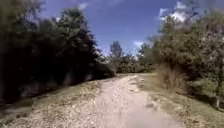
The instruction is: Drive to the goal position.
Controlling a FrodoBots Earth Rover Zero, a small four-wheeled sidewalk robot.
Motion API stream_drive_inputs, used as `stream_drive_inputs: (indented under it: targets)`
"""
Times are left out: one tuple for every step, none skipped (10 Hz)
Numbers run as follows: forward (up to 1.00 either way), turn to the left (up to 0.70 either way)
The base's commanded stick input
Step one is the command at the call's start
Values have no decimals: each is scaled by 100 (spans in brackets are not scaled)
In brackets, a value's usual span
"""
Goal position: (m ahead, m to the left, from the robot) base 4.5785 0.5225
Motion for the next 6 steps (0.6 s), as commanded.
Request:
stream_drive_inputs:
  targets:
    - [70,0]
    - [70,0]
    - [70,0]
    - [70,0]
    - [70,0]
    - [70,0]
